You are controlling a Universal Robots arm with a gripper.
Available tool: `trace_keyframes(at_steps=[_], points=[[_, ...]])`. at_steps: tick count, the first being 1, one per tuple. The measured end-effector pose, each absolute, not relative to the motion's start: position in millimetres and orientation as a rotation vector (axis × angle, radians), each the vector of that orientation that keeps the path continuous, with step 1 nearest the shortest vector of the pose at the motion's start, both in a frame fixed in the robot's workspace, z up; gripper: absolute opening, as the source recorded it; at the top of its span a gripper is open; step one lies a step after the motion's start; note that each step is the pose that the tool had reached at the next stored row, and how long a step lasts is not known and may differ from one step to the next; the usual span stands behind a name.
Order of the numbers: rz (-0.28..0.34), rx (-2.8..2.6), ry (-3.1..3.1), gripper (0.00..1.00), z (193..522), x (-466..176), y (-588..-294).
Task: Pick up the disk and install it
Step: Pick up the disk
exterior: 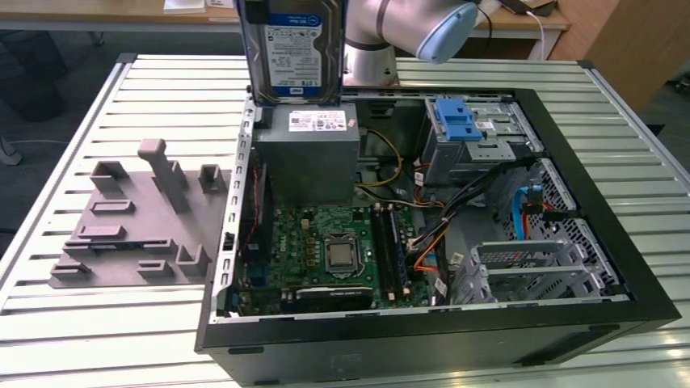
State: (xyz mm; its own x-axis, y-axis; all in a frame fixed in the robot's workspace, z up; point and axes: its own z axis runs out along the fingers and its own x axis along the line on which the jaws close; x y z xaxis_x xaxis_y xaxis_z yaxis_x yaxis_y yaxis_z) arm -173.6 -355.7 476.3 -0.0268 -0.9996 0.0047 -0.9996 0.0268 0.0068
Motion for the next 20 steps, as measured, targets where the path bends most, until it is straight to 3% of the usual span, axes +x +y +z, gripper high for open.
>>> trace_keyframes(at_steps=[20], points=[[-0.003,2.181,-2.250,0.36,476,-160,-370]])
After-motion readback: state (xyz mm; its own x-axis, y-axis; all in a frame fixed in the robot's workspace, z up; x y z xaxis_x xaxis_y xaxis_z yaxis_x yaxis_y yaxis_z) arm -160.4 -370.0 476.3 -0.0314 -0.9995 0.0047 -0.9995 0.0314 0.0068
